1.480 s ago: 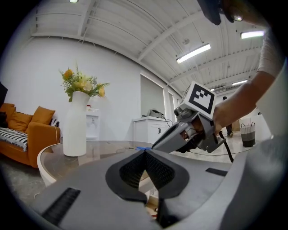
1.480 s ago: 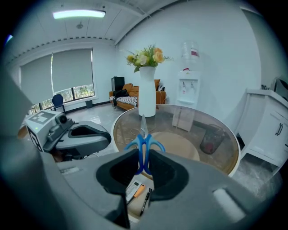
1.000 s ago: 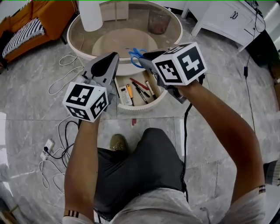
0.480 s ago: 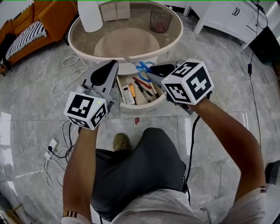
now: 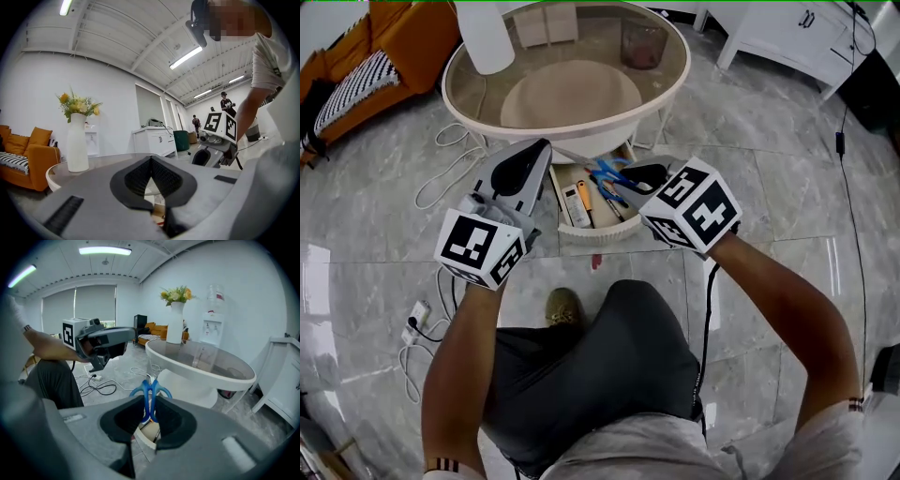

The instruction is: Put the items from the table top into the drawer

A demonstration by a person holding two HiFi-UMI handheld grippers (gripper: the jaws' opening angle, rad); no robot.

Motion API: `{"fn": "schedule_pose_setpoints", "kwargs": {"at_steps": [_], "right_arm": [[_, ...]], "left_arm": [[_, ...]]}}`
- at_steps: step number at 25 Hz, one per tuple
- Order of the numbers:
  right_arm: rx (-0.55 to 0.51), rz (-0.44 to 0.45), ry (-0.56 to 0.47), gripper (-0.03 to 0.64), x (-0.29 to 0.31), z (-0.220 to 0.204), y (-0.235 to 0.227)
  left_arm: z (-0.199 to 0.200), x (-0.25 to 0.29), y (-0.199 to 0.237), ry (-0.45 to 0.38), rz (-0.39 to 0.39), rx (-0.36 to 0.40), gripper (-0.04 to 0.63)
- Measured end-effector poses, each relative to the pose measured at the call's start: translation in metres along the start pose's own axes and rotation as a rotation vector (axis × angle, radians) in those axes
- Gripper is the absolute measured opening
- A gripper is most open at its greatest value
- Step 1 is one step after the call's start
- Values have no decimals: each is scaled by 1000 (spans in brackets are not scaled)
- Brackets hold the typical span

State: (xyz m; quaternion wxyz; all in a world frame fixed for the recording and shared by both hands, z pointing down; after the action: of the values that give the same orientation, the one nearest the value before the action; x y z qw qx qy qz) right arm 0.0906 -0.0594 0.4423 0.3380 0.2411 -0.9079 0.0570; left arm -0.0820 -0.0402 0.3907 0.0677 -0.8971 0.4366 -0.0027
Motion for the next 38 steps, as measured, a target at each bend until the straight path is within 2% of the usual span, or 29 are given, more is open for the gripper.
{"fn": "schedule_pose_setpoints", "kwargs": {"at_steps": [3,7,11,17,26,33,38], "right_arm": [[9,8,17,75,12,-13,0],[24,2,48,75,34,-31,2],[61,-31,99,75,60,-52,7],[158,-96,142,75,102,-84,6],[243,-198,149,75,150,-116,-3],[248,-208,230,77,177,-126,-4],[274,-184,274,77,196,-118,-4]], "left_arm": [[5,-3,4,12,-13,32,-1],[3,-9,-1,55,-82,84,-2],[-22,-18,-6,54,-112,58,-2],[-69,-18,-5,34,-109,-7,-2],[-116,1,1,32,-131,-8,-1],[-145,0,13,25,-78,-65,-2],[-158,-1,13,43,-77,-88,-2]]}}
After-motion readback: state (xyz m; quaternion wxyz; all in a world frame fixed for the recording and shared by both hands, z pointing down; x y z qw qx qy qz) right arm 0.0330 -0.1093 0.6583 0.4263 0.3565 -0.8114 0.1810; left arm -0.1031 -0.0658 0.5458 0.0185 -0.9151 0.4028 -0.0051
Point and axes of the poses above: the fingertips, and each gripper's own axes: x forward along the fingers, y to its left, z out of its top, the point moved 7 cm from there along -x, backward along the fingers, and after that the axes turned 1 degree about -y, right-handed, at the moved point
